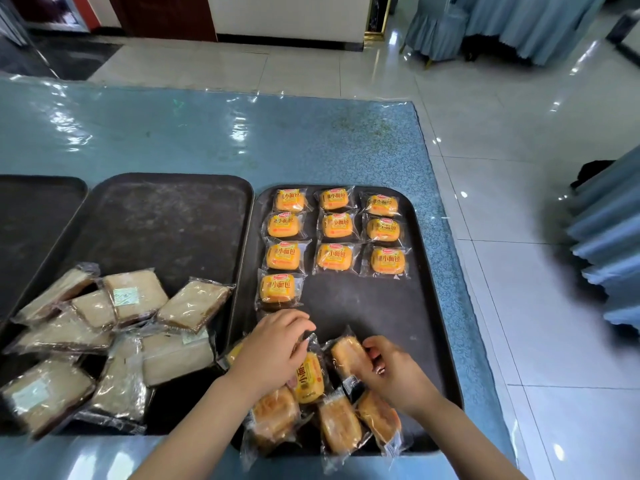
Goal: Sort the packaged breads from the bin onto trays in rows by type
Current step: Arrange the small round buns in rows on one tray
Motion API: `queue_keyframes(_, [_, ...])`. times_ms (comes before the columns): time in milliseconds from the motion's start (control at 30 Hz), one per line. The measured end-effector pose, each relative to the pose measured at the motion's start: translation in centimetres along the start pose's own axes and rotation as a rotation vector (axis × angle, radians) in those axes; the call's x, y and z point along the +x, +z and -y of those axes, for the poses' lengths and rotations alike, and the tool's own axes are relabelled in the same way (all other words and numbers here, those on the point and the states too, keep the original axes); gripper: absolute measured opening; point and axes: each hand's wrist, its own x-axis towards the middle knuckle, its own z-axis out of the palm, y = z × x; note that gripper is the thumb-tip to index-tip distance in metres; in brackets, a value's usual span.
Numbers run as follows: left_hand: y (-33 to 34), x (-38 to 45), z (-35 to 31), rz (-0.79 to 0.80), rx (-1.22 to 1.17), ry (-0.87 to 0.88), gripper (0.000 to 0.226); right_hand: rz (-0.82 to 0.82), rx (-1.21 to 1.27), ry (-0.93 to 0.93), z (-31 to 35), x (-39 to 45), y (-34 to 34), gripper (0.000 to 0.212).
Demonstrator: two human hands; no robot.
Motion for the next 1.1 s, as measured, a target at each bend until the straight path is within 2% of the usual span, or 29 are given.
queue_keyframes(67, [0.2,-0.2,-0.6,0.025,0.009,0.01,0.033,0.0,-0.036,0.021,0.2,-0.2,0.8,0.067])
queue_keyframes(133, [0.3,-0.5,-1.1,0.056,0.027,0.016,0.033,-0.007,-0.046,0.026,0.5,-0.3,1.4,0.073])
queue_keyframes(267, [0.3,-1.1,-1.8,0.089,0.03,0.023,0.034,-0.091,0.045,0.012,1.1,-0.5,1.6,0.06])
queue_keyframes(367, [0.3,-1.3,-2.2,0.079,-0.059,-0.018,0.035,-0.2,0.12,-0.084,1.8,-0.9,0.6,0.047])
queue_keyframes(467, [0.0,-1.4,-2.6,0.051,-0.299,-0.156,0.032,-0.309,0.155,-0.245,2.7,-1.6,-0.4,0.048])
queue_keyframes(633, [-1.6,-0.7,-4.2,0.027,-1.067,-0.531,0.029,-0.486,-0.126,-0.562,4.4,-2.6,-1.3,0.043])
queue_keyframes(700, [-2.0,-0.6,-4.6,0.048,-1.281,-0.565,0.03,-0.491,-0.197,-0.684,4.9,-2.9,-1.1,0.043])
queue_keyframes(767, [-2.1,-0.9,-4.6,0.051,-1.319,-0.532,0.031,-0.452,-0.191,-0.757,5.2,-2.9,-0.9,0.04])
queue_keyframes(833, [-2.1,-1.1,-4.4,0.003,-1.287,-0.515,0.033,-0.385,-0.122,-0.762,5.4,-2.7,-1.0,0.04])
queue_keyframes(967, [-2.3,-1.5,-3.6,-0.085,-1.252,-0.486,0.053,-0.265,0.127,-0.685,5.6,-2.8,-1.1,0.04])
queue_keyframes(1100, [-2.7,-1.3,-3.2,-0.122,-1.319,-0.421,0.063,-0.333,0.448,-0.498,5.9,-2.6,-1.0,0.031])
